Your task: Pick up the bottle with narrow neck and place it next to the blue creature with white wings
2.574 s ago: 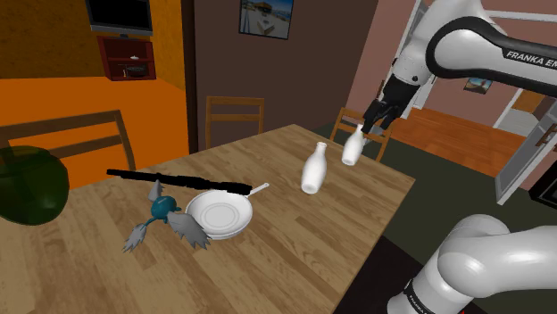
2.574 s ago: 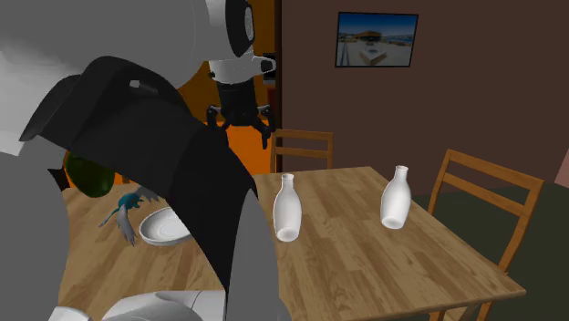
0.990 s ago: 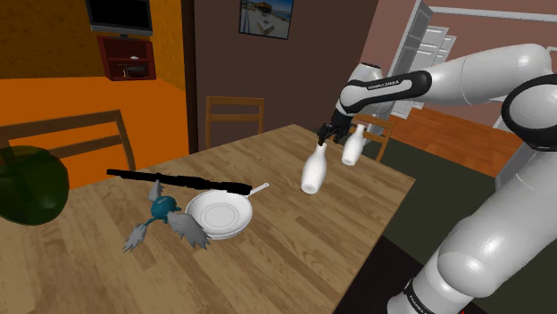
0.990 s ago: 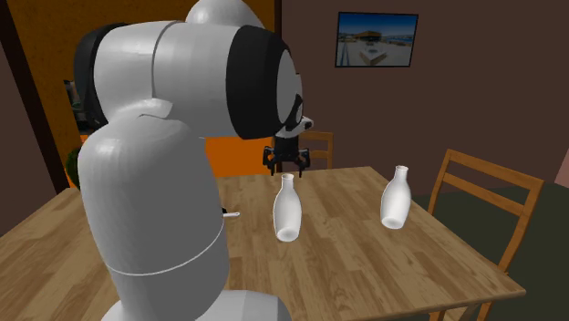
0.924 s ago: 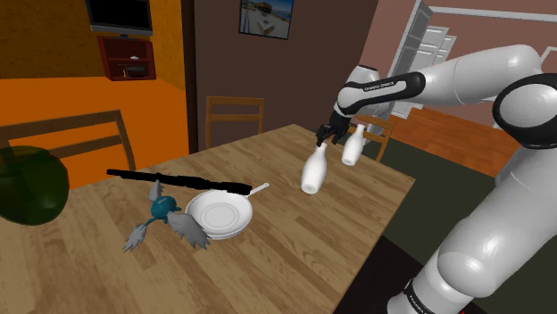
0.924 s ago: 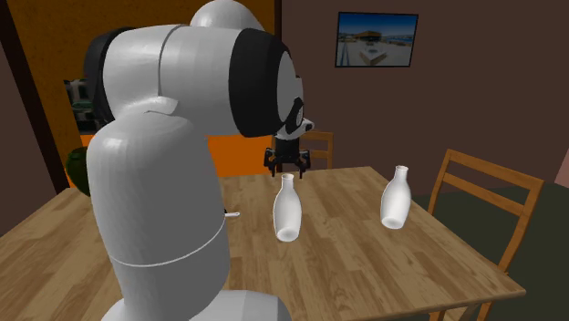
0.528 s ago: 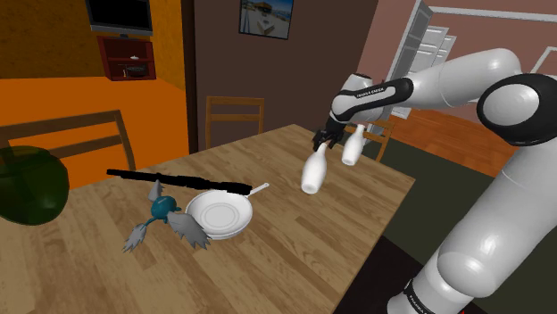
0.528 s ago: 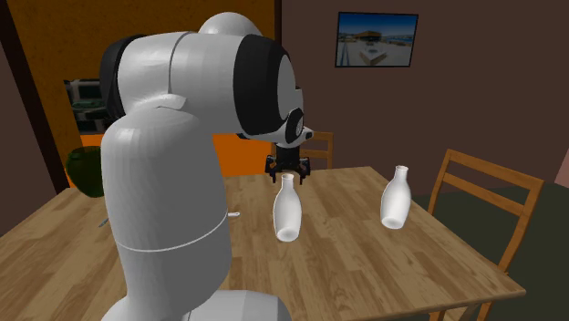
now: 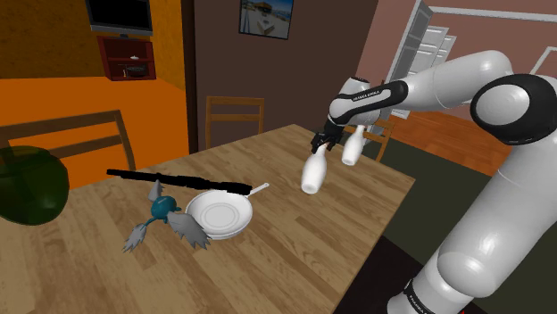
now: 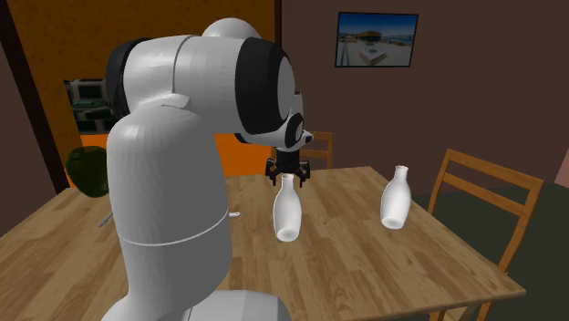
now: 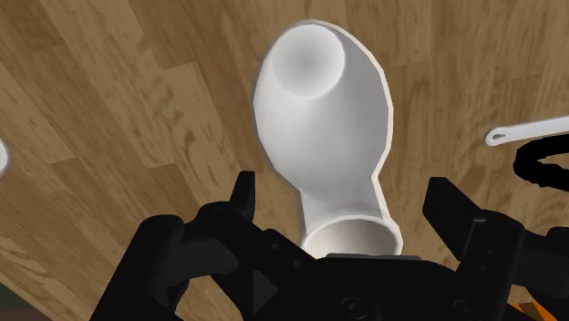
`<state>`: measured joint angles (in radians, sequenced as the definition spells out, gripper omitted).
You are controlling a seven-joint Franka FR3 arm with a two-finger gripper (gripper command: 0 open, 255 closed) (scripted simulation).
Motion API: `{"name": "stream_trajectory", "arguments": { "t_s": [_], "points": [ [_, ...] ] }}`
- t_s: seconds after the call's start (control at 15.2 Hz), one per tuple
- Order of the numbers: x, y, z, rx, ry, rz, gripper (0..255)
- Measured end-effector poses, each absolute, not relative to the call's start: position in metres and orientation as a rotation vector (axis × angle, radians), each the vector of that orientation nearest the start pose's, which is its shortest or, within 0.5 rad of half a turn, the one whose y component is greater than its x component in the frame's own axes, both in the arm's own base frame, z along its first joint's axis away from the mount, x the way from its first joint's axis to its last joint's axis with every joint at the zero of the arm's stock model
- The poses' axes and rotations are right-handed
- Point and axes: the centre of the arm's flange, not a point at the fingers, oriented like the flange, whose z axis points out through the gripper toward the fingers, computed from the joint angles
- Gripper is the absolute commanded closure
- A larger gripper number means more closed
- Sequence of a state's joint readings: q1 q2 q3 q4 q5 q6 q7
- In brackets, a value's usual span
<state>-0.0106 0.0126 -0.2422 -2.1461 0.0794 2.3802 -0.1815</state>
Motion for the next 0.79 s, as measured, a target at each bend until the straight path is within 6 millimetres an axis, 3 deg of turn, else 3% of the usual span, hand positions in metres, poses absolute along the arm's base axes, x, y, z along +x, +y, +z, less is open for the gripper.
{"name": "stream_trajectory", "arguments": {
  "t_s": [0.07, 0.79],
  "points": [
    [0.5435, -0.1393, 0.4188, -3.106, 0.19, -0.358, 255],
    [0.544, -0.1393, 0.4215, -3.106, 0.19, -0.359, 255]
  ]
}}
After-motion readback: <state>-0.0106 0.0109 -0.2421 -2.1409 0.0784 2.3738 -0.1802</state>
